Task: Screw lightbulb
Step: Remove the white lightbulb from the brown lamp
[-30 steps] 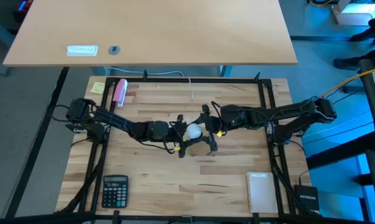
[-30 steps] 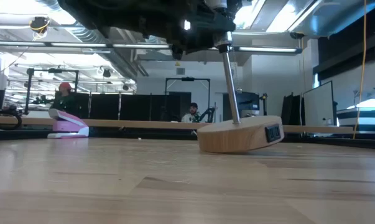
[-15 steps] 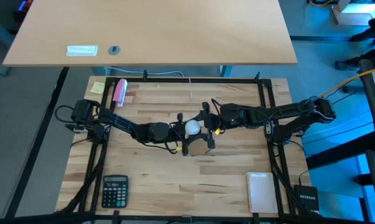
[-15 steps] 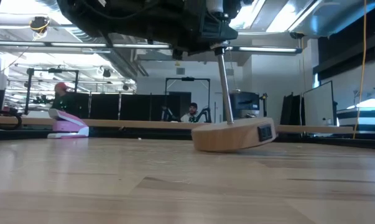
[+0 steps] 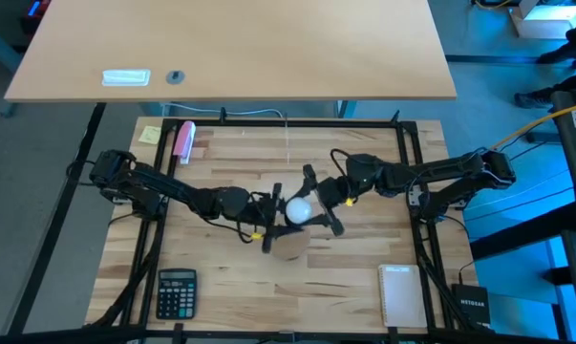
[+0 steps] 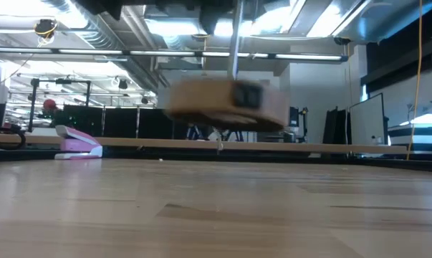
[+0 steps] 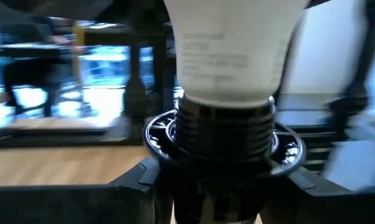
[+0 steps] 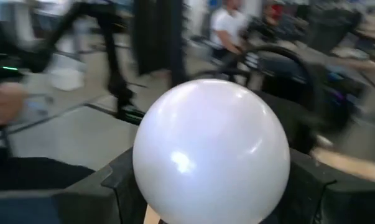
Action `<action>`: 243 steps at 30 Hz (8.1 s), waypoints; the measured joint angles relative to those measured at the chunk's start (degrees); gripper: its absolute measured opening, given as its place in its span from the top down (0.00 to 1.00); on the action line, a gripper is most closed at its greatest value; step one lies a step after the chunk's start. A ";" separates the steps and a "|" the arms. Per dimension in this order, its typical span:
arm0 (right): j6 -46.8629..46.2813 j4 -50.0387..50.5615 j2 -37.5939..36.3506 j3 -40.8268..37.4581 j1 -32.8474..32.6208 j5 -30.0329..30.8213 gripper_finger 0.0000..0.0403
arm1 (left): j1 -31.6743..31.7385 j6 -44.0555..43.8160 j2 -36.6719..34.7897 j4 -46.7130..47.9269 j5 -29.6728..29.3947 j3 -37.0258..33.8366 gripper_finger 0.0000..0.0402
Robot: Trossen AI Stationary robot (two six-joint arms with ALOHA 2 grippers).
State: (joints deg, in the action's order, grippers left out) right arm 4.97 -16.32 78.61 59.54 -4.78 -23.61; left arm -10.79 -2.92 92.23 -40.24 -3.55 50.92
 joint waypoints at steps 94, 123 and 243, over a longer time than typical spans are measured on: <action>0.56 22.11 -3.44 8.51 -0.19 15.42 0.09 | -1.93 6.97 -0.42 2.54 -20.03 4.50 0.62; 2.29 4.60 5.21 8.73 -0.08 39.89 0.35 | -2.29 7.44 -0.28 3.33 -47.10 4.50 0.62; 4.07 12.78 1.46 8.77 -0.12 1.23 0.46 | -1.48 7.59 -1.14 0.74 -5.82 4.48 0.62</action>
State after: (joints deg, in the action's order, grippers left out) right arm 9.04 -3.54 80.07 68.30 -4.91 -22.38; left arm -12.27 4.67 91.09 -39.51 -9.37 55.40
